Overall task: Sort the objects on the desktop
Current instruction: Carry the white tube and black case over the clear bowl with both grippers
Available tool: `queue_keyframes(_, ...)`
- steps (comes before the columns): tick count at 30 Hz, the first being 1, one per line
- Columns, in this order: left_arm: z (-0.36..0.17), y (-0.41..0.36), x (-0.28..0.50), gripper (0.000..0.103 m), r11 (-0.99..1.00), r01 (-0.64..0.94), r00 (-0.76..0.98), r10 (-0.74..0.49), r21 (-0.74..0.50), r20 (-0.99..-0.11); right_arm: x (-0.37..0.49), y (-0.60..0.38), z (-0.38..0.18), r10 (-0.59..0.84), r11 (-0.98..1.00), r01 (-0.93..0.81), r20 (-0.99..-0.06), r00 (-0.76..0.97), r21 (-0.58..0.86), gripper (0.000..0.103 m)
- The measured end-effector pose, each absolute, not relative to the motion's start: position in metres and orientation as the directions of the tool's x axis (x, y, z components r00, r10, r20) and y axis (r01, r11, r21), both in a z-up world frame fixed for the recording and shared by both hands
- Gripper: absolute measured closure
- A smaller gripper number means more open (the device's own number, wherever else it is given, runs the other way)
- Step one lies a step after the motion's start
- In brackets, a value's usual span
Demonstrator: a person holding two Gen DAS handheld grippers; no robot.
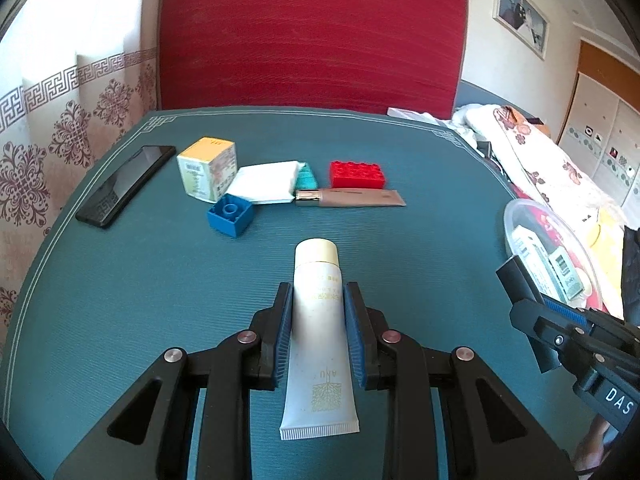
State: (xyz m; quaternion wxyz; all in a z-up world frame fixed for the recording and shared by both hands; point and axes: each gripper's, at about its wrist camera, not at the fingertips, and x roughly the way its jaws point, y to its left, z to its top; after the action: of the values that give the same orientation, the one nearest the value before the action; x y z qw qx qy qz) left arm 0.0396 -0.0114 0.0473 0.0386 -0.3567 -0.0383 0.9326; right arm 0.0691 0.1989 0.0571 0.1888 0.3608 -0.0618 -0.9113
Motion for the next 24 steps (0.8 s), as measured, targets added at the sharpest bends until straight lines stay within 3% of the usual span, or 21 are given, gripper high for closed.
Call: queue_keyframes(24, 0.051, 0.077, 0.038, 0.075, -0.982, -0.180, -0.716, 0.165, -0.049, -0.678, 0.074, 0.292, 0.068, -0.321, -0.940, 0.173, -0.586, -0.744, 0.295, 0.081)
